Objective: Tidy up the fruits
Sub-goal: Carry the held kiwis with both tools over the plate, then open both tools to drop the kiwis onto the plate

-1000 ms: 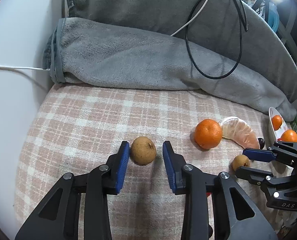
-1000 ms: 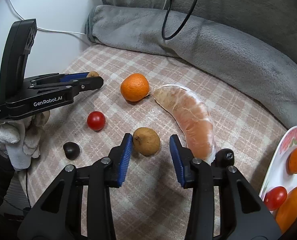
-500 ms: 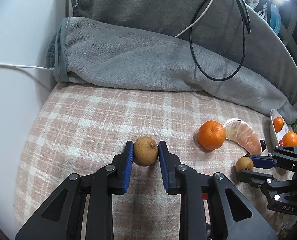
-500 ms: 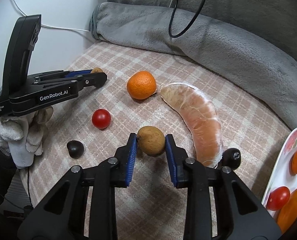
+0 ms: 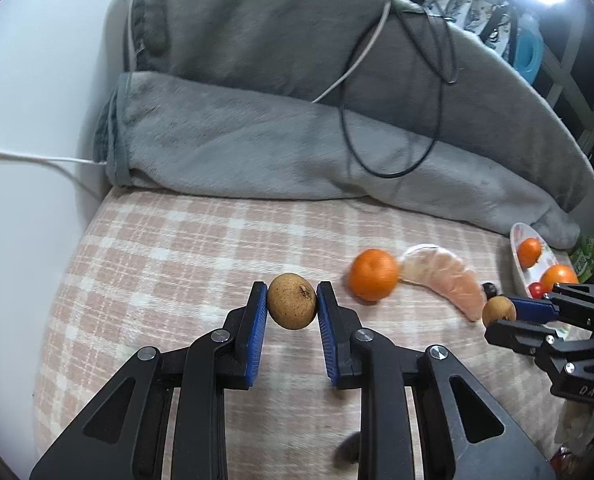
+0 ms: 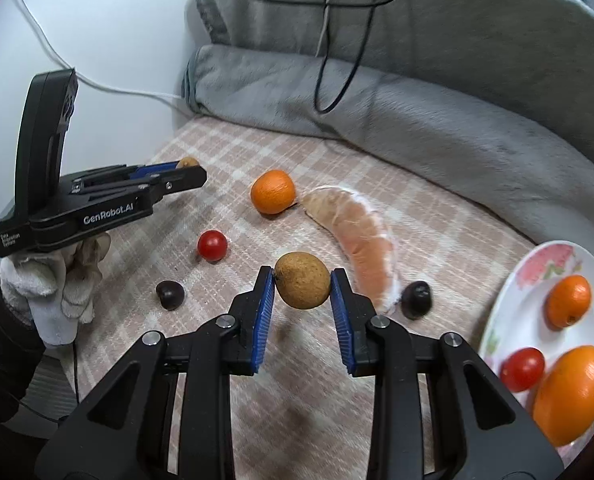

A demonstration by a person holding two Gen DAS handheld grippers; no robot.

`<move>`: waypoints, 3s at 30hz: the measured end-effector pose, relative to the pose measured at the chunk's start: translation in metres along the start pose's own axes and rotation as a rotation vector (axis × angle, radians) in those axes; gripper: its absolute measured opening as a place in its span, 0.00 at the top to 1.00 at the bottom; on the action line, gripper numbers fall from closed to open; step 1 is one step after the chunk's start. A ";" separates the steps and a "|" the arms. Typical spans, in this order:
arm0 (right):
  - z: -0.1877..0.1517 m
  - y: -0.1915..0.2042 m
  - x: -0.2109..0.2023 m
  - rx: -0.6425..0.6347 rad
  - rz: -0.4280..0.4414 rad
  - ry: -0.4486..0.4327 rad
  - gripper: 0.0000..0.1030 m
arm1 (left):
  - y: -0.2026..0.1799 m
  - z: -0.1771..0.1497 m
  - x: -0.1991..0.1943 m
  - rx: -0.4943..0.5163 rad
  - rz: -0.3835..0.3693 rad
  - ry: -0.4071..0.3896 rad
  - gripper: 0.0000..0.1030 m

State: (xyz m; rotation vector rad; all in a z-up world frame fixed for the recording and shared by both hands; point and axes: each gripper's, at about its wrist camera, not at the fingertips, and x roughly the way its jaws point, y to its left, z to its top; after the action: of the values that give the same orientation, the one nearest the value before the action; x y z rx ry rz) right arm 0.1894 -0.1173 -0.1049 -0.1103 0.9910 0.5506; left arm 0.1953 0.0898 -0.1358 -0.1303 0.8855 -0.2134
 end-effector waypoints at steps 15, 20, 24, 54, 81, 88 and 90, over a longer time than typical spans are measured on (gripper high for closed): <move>-0.027 -0.051 -0.069 0.084 -0.089 -0.102 0.71 | -0.073 0.006 -0.030 0.049 -0.125 -0.044 0.77; -0.037 -0.077 -0.091 0.127 -0.131 -0.133 0.71 | -0.102 0.001 -0.029 0.080 -0.167 -0.040 0.77; -0.045 -0.100 -0.105 0.166 -0.162 -0.156 0.71 | -0.129 -0.004 -0.028 0.119 -0.203 -0.031 0.77; -0.063 -0.190 -0.107 0.288 -0.212 -0.146 0.71 | -0.265 -0.031 0.001 0.318 -0.342 0.065 0.77; -0.059 -0.184 -0.120 0.294 -0.221 -0.219 0.13 | -0.268 -0.029 -0.005 0.331 -0.337 0.032 0.31; -0.057 -0.178 -0.125 0.287 -0.228 -0.224 0.13 | -0.261 -0.028 -0.009 0.312 -0.321 0.035 0.31; -0.056 -0.176 -0.127 0.287 -0.229 -0.227 0.13 | -0.258 -0.027 -0.012 0.309 -0.318 0.030 0.31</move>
State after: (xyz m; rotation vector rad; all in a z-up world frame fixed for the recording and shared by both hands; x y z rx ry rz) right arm 0.1791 -0.3364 -0.0595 0.0924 0.8126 0.2020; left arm 0.1326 -0.1585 -0.0918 0.0210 0.8490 -0.6462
